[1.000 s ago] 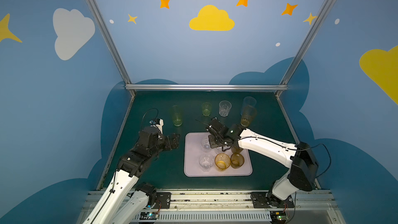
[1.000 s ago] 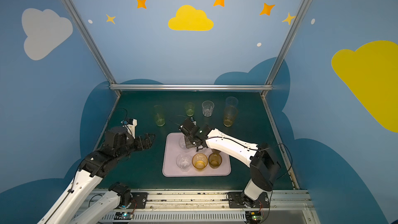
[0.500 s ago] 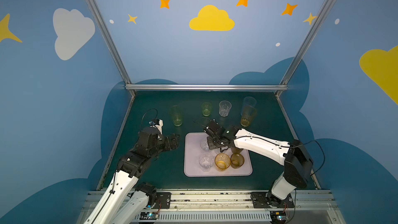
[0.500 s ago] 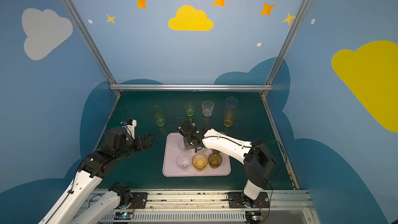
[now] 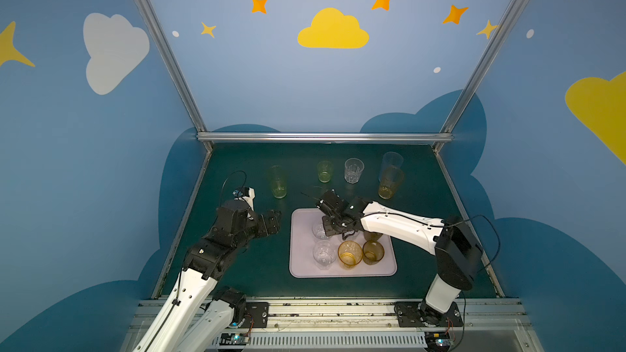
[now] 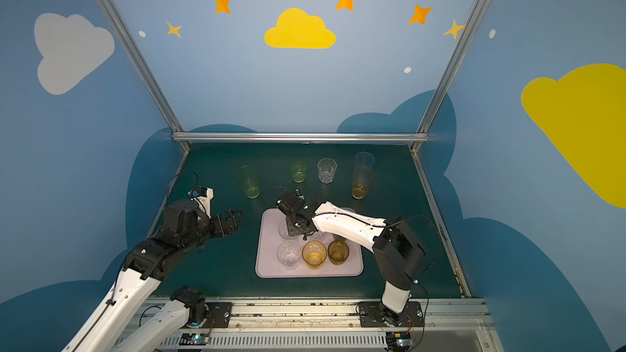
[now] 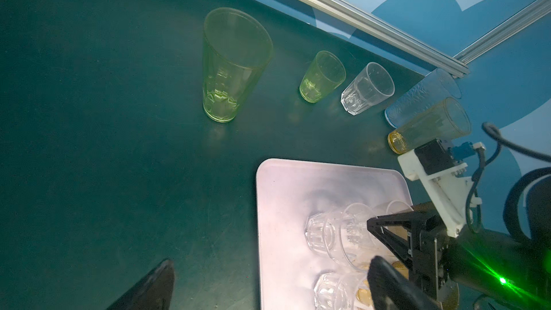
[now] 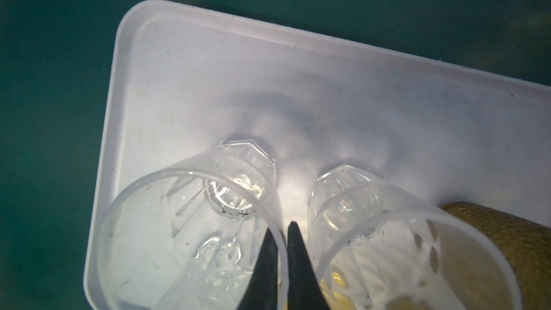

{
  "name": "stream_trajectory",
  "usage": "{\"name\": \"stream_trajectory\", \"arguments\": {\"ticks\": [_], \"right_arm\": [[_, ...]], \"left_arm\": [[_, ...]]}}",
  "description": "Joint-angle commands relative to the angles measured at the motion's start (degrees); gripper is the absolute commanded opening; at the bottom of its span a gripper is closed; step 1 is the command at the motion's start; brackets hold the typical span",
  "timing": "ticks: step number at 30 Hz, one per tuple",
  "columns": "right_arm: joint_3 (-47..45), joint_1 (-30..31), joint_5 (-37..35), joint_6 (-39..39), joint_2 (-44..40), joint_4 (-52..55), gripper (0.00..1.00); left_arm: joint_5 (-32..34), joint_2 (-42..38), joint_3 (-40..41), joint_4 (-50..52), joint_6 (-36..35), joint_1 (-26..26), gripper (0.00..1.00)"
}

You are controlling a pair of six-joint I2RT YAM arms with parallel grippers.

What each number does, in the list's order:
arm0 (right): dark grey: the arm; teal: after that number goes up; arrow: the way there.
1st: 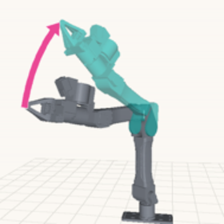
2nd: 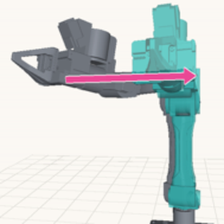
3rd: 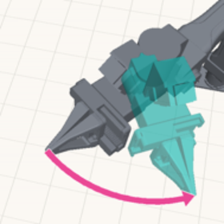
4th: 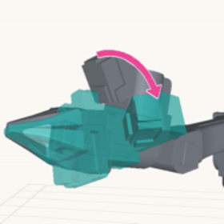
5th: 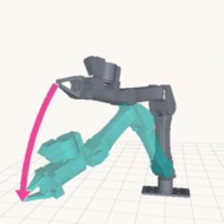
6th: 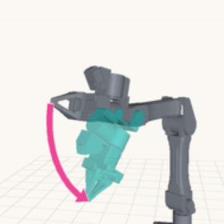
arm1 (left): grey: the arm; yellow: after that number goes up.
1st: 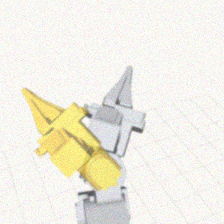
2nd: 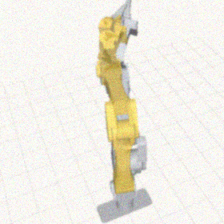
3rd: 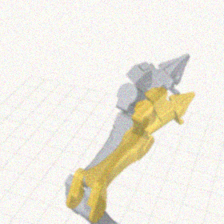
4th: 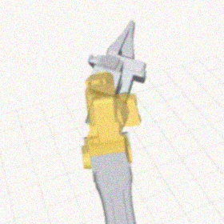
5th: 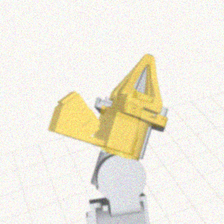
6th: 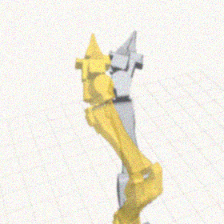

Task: Place the glasses into the tray
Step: Place the glass on the tray.

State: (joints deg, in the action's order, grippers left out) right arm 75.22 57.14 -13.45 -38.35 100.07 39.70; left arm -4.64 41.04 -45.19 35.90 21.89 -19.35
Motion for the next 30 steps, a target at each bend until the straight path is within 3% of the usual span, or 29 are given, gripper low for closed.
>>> {"name": "stream_trajectory", "arguments": {"ticks": [1,6,20,30], "right_arm": [[2.3,0.25,0.17,-0.94,0.39,0.57,0.27],[3.05,0.31,0.53,-1.26,-0.17,1.25,0.45],[4.19,0.54,6.28,-0.54,-5.09,-1.78,0.67],[0.8,0.77,0.38,0.47,-13.41,-2.99,0.83]], "left_arm": [[0.08,-0.5,0.47,0.4,0.43,0.33,1.0],[-0.28,-0.5,0.5,0.4,0.44,0.64,1.0],[-1.46,-0.41,0.72,-0.13,0.7,1.86,1.0],[-3.03,-0.28,1.06,-0.73,1.17,4.77,1.0]]}}
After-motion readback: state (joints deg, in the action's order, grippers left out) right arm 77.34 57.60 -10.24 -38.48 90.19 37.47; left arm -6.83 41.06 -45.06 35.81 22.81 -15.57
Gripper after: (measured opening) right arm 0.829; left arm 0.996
